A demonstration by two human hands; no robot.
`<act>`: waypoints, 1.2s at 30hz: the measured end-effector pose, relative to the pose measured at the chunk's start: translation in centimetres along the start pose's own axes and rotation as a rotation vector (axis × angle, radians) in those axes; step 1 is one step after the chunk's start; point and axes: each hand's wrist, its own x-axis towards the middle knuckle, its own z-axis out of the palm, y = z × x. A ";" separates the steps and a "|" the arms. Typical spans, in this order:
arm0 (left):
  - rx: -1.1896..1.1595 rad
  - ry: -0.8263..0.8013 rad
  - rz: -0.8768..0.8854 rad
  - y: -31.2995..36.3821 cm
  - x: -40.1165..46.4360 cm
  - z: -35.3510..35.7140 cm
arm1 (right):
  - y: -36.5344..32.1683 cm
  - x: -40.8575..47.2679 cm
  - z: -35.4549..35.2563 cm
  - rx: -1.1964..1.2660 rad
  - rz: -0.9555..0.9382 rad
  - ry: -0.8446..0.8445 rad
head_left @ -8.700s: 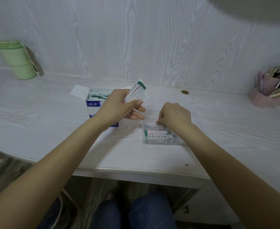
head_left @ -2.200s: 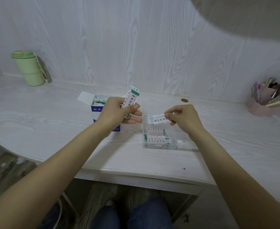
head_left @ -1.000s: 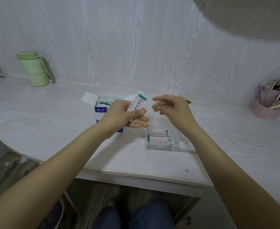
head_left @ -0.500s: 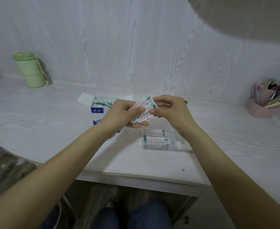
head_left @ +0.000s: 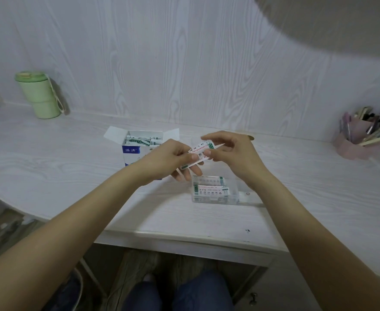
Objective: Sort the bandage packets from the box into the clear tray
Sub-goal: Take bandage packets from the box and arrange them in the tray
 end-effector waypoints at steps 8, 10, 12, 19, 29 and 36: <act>0.167 0.237 0.032 -0.7 2.6 1.3 | 2.1 0.2 -1.7 -0.133 0.170 0.153; 0.292 0.274 0.044 -0.9 3.3 1.8 | 2.6 0.2 -1.8 -0.211 0.213 0.148; 0.421 0.274 0.050 -0.9 3.9 2.1 | 3.0 0.4 -1.7 -0.331 0.238 0.128; 0.682 0.189 -0.053 -1.8 4.7 2.3 | 3.9 1.2 -0.6 -0.678 0.299 -0.020; 0.813 0.163 -0.035 -1.7 5.1 2.6 | 3.3 1.8 0.3 -1.024 0.302 -0.117; 0.840 0.091 -0.087 -1.6 5.7 2.8 | 3.5 2.3 1.0 -1.083 0.317 -0.151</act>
